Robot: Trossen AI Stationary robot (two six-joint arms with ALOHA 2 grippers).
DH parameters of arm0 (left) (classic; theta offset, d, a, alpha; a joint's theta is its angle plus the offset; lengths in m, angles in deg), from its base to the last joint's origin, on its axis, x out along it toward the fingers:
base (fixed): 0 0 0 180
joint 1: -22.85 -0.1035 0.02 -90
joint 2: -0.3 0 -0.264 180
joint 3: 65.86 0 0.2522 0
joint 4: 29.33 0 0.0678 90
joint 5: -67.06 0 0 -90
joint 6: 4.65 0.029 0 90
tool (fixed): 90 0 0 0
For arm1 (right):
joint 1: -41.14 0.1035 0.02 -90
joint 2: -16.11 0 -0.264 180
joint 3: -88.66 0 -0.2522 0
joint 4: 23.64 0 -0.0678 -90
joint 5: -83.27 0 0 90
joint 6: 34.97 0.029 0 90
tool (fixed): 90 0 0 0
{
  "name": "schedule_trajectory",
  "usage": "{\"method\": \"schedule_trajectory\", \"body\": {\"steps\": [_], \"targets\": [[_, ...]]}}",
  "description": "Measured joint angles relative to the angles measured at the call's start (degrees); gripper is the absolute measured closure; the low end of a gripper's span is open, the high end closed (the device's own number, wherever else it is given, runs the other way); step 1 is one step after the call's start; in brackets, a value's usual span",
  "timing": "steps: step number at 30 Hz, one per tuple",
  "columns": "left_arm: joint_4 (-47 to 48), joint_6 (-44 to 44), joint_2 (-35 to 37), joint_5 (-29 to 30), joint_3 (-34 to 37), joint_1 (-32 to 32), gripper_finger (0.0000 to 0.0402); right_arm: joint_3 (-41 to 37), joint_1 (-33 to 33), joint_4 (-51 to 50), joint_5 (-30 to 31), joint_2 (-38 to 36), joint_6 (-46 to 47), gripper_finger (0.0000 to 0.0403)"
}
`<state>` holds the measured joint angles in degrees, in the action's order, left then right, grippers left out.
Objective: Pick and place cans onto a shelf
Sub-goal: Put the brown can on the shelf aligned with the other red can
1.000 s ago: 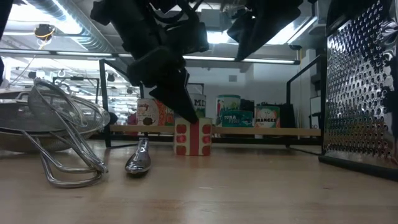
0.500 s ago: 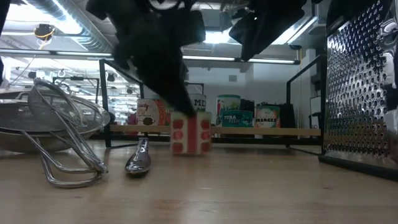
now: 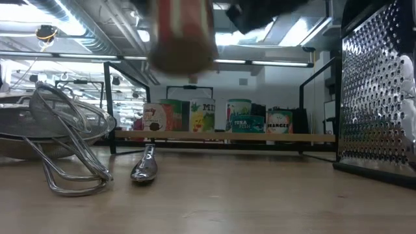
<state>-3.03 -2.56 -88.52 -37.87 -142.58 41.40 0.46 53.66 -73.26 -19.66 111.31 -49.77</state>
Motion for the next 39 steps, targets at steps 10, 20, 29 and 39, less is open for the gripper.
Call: {"method": "schedule_trajectory", "body": {"steps": [10, 20, 29, 39], "targets": [[-3.03, 4.58, 8.6, -14.4, 0.0, 2.42, 0.0401, 0.0, 3.6, 22.46, -0.85, 0.0, -17.28, 0.026], [-5.5, 10.53, 9.43, -15.63, 0.0, 3.52, 0.0401, 0.0, 4.04, 32.62, -11.4, 0.0, -21.47, 0.026], [-5.77, 10.66, 9.33, -11.21, 0.0, 3.22, 0.0401, -0.04, 4.04, 33.91, -14.75, 0.02, -21.45, 0.026], [-5.18, 10.04, 9.33, -6.73, 0.0, 3.22, 0.0401, -0.11, 4.04, 37.6, -10.02, 4.0, -21.29, 0.026]]}}
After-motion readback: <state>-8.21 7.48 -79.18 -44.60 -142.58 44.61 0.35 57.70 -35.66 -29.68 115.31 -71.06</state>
